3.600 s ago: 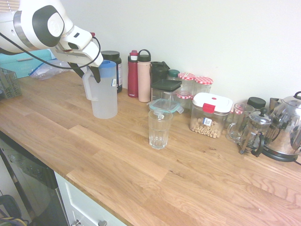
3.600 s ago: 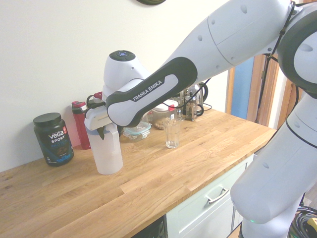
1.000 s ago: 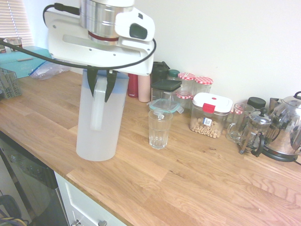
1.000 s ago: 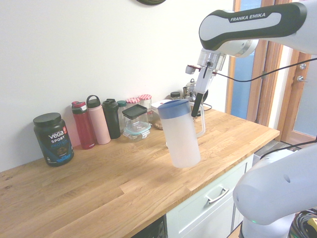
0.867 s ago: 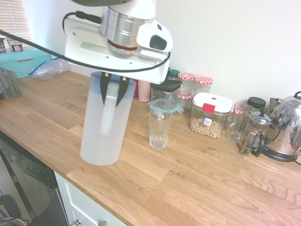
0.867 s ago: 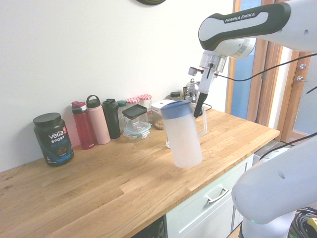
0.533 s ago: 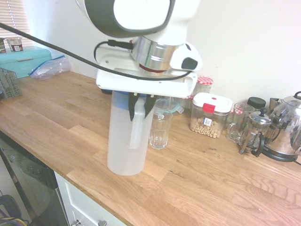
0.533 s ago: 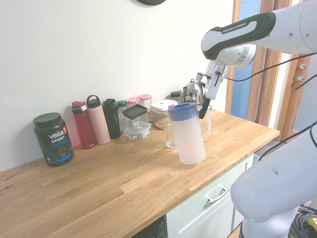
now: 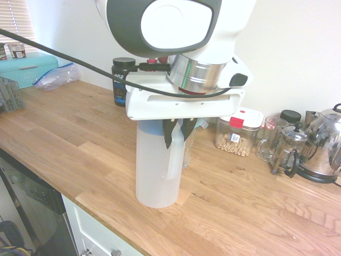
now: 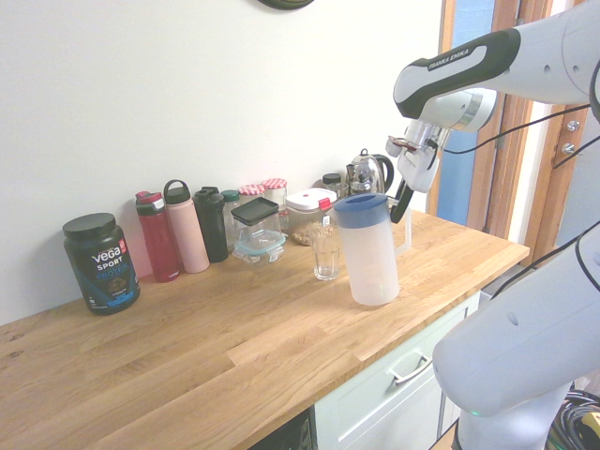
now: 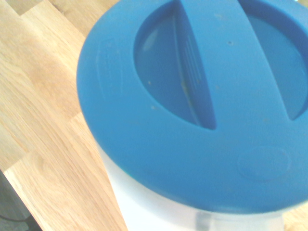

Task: Pour me some water

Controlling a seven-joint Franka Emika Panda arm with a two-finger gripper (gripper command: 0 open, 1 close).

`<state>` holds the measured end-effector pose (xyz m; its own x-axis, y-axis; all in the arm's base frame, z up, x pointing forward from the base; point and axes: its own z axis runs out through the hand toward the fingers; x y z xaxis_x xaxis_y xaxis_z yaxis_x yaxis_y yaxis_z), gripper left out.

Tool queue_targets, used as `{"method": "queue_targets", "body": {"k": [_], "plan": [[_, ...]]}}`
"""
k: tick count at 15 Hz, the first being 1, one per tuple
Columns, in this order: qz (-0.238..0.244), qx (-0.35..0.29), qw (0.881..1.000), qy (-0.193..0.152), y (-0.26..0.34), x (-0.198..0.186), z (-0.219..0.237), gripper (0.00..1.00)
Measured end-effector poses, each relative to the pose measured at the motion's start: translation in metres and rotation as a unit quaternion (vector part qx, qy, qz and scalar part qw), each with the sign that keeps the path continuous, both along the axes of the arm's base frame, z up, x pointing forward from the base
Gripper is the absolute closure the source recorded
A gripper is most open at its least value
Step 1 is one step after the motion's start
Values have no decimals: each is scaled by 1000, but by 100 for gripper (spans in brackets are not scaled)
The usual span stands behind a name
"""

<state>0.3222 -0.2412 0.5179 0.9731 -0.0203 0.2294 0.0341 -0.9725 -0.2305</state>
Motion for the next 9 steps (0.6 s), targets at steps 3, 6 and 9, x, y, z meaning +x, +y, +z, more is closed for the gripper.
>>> {"method": "queue_targets", "body": {"k": [3, 6, 9], "plan": [[-9, -12, 1000, -17, -11, 13, 25, 100], [-23, -31, 999, -20, -23, 33, 49, 100], [-16, -61, 998, 1, -39, 39, 53, 100]]}}
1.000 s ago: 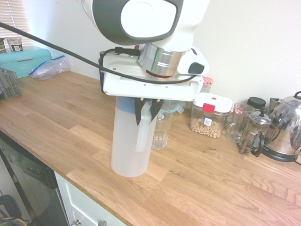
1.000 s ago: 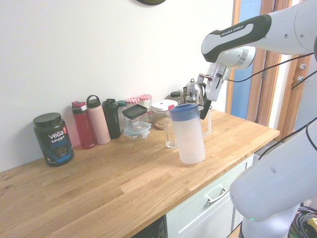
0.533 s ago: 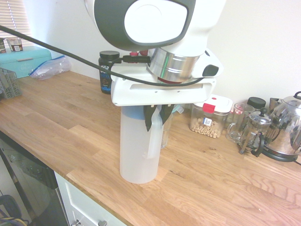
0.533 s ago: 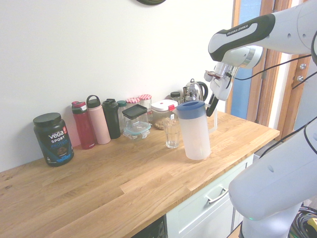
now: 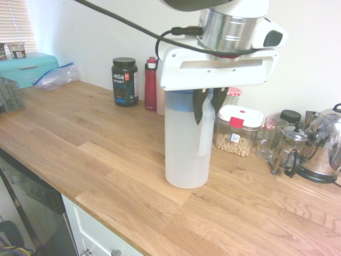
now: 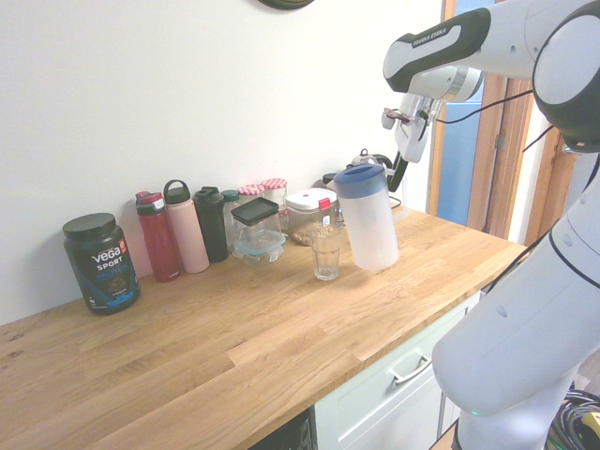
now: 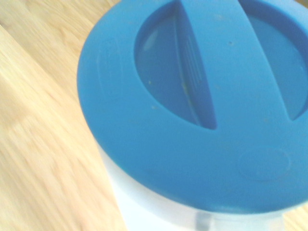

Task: Pour me some water

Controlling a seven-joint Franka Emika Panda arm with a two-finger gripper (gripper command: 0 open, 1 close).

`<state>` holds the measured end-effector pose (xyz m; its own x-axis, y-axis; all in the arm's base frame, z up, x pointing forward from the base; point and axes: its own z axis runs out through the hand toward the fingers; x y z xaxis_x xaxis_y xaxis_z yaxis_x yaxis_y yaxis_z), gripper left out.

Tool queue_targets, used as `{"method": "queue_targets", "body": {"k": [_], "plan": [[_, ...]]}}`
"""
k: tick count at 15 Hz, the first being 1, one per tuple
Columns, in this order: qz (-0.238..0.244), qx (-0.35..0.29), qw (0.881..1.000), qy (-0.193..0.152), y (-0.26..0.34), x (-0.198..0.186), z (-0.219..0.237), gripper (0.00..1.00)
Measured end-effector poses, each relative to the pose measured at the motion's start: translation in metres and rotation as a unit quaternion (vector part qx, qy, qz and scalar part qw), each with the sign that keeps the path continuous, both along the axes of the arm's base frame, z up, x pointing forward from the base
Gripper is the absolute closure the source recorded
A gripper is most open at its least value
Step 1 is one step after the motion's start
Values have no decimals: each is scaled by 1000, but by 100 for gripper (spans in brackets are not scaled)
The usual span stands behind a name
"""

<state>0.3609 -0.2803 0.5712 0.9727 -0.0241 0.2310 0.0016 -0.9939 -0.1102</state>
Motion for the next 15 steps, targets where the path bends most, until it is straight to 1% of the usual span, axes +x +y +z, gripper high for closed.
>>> {"method": "queue_targets", "body": {"k": [2, 3, 5, 8, 10, 12, 15], "plan": [[6, -33, 999, 16, -18, -2, 19, 100], [9, -50, 998, 22, -19, 3, 29, 100], [27, -86, 995, 37, 0, 27, 37, 100], [43, -134, 987, 72, 42, 64, 26, 100], [43, -159, 983, 86, 63, 81, 19, 100], [46, -184, 977, 96, 74, 88, 17, 100], [53, -232, 965, 114, 99, 98, 8, 100]]}}
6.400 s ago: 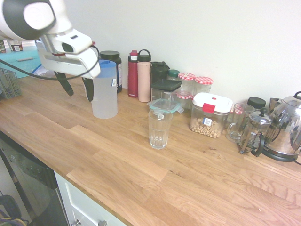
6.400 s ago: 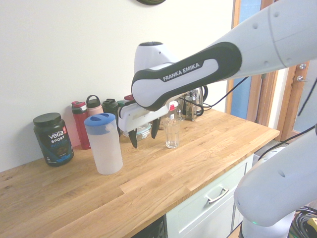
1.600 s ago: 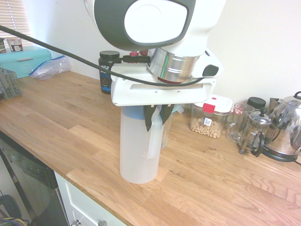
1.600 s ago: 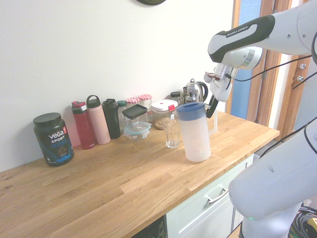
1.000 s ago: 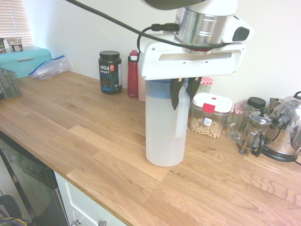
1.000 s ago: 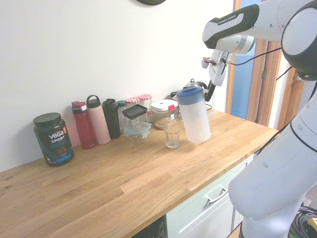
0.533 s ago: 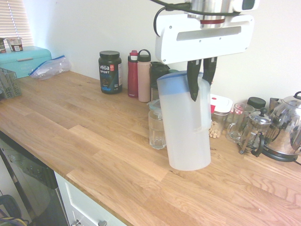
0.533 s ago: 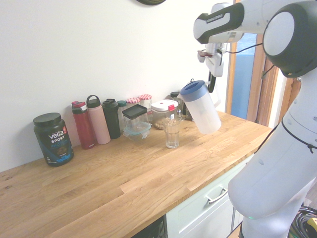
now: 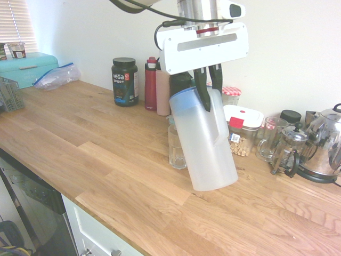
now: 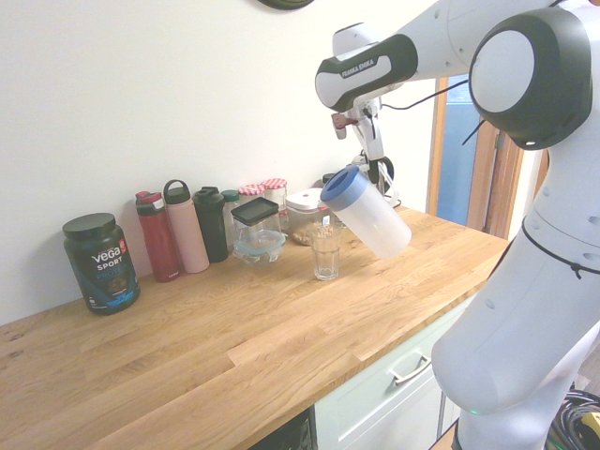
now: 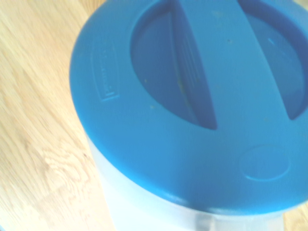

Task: Pour me some water

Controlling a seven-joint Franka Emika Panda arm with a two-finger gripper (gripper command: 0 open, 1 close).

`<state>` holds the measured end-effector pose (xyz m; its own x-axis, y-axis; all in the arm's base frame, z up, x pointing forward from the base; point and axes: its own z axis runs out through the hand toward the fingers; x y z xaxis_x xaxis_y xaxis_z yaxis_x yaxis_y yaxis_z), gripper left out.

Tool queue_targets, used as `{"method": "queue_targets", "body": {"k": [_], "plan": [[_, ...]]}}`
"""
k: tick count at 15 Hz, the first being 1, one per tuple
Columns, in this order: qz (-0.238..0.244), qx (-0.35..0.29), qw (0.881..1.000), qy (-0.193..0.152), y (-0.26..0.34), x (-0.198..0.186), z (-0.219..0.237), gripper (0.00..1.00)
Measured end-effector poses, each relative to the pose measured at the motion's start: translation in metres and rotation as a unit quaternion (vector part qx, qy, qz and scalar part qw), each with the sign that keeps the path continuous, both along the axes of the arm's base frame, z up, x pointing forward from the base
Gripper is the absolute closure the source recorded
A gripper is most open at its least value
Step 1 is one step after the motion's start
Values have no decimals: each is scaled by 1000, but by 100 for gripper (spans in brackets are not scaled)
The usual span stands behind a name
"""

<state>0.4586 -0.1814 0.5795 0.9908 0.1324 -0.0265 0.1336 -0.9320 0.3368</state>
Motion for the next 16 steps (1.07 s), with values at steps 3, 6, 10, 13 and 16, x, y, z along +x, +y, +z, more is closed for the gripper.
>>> {"method": "queue_targets", "body": {"k": [3, 6, 10, 13, 16], "plan": [[8, -56, 998, 13, 13, 3, -4, 100], [9, -93, 996, 13, 12, -7, 5, 100], [17, -126, 991, 29, 17, -21, 1, 100], [20, -148, 988, 38, 23, -22, -11, 100], [24, -159, 986, 38, 33, -19, -15, 100]]}}
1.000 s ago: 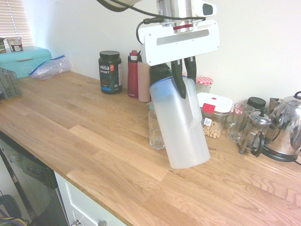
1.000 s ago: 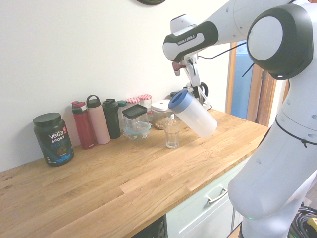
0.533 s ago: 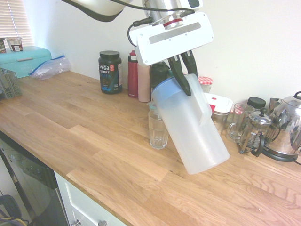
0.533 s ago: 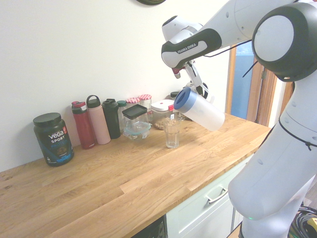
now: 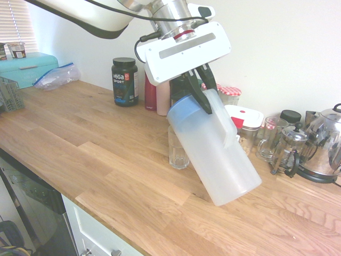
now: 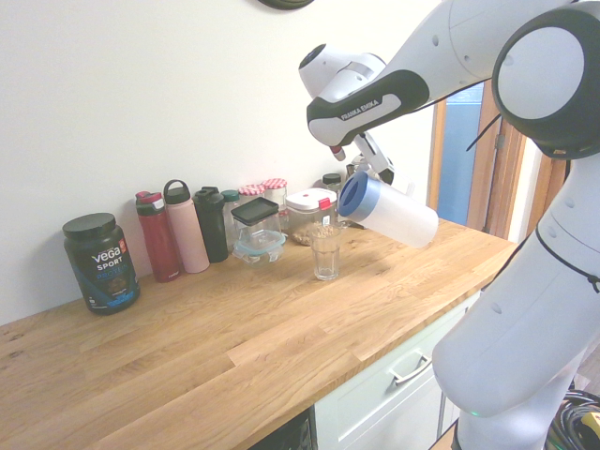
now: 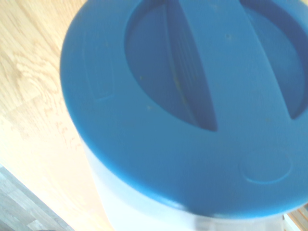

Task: Pour me some water

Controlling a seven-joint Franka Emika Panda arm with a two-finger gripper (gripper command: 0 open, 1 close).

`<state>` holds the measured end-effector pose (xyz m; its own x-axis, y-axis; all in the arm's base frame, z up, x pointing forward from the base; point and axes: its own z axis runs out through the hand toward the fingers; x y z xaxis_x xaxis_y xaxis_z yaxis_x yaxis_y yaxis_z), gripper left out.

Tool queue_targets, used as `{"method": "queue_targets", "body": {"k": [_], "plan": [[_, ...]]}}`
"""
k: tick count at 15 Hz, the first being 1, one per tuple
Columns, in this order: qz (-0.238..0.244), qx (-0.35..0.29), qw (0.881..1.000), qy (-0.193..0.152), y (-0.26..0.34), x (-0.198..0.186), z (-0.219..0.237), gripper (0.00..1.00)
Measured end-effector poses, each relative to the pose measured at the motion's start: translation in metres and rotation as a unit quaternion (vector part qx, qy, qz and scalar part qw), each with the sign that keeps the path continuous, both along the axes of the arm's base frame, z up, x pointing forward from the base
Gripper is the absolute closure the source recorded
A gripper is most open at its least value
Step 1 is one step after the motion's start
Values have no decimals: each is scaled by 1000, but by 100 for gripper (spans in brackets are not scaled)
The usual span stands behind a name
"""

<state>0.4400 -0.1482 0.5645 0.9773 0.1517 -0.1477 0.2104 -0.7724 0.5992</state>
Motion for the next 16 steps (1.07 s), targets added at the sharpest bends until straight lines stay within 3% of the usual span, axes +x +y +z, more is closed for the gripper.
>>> {"method": "queue_targets", "body": {"k": [16], "plan": [[3, -56, 998, 2, 1, -2, -5, 100]]}}
